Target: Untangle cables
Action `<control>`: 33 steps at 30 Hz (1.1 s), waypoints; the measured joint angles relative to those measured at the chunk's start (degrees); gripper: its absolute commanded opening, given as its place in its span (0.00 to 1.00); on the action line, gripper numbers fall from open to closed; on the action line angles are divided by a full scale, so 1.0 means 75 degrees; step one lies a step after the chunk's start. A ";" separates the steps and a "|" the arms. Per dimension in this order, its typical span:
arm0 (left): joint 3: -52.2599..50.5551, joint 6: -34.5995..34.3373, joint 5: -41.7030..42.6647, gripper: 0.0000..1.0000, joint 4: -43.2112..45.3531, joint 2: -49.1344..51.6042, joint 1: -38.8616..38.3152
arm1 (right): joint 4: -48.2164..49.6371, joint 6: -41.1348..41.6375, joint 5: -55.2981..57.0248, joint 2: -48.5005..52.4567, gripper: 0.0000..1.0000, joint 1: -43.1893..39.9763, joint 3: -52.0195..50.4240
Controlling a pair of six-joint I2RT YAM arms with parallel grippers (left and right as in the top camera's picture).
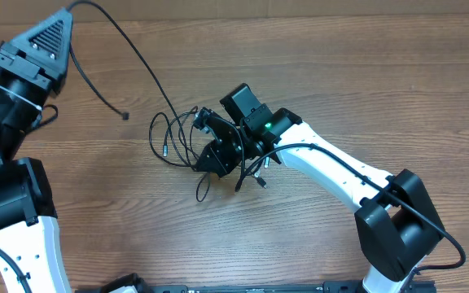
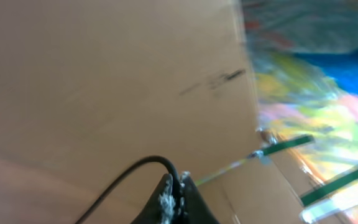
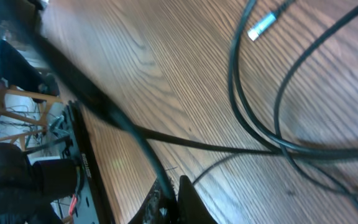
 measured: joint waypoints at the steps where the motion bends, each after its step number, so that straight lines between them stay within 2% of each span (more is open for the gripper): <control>1: 0.0000 0.0358 0.0052 0.15 -0.0551 0.0000 0.0032 | -0.0236 -0.0003 0.0073 -0.0003 0.04 -0.0006 0.0003; 4: 0.0023 0.1702 0.0079 0.17 -0.2308 0.0006 0.0032 | -0.1644 0.0125 0.0641 -0.0020 0.04 -0.0061 0.0498; 7: 0.0026 0.3366 -0.0029 0.25 -0.4395 0.0052 0.0032 | -0.3666 0.0694 0.1463 -0.0175 0.04 -0.0420 0.2477; 8: 0.0015 0.3710 -0.0070 0.30 -0.4791 0.0087 0.0032 | -0.4112 0.0857 0.1568 -0.0201 0.04 -0.0510 0.2973; 9: 0.0012 0.4080 -0.0099 0.36 -0.5217 0.0125 0.0032 | -0.4876 0.1102 0.1734 -0.0248 0.04 -0.0749 0.4249; 10: 0.0000 0.4581 -0.0137 0.39 -0.5560 0.0213 0.0032 | -0.4902 0.1166 0.1786 -0.0315 0.04 -0.0822 0.4552; 13: 0.0009 0.5467 -0.0178 0.59 -0.6376 0.0411 0.0009 | -0.5572 0.1428 0.1967 -0.0554 0.04 -0.1116 0.5939; 17: 0.0009 0.6382 -0.0326 0.61 -0.6749 0.0615 -0.0425 | -0.6129 0.1641 0.2104 -0.0664 0.04 -0.1323 0.7224; 23: 0.0006 0.6802 -0.0679 0.63 -0.6193 0.0644 -0.1935 | -0.5968 0.1886 0.2101 -0.0635 0.04 -0.1536 0.7437; 26: 0.0009 0.6939 -0.0740 0.76 -0.5718 0.0647 -0.2503 | -0.5572 0.1947 0.1798 -0.0527 0.04 -0.1629 0.8279; 27: 0.0006 0.7079 -0.0761 0.78 -0.5572 0.0653 -0.2716 | -0.5502 0.1941 0.1757 -0.0527 0.04 -0.1655 0.8577; 30: 0.0006 0.7356 -0.0772 0.78 -0.5432 0.0659 -0.3142 | -0.5447 0.1915 0.1696 -0.0586 0.04 -0.1687 0.9515; 33: 0.0006 0.7554 -0.0764 0.75 -0.5415 0.0743 -0.3526 | -0.5639 0.1883 0.1690 -0.0723 0.04 -0.1687 0.9696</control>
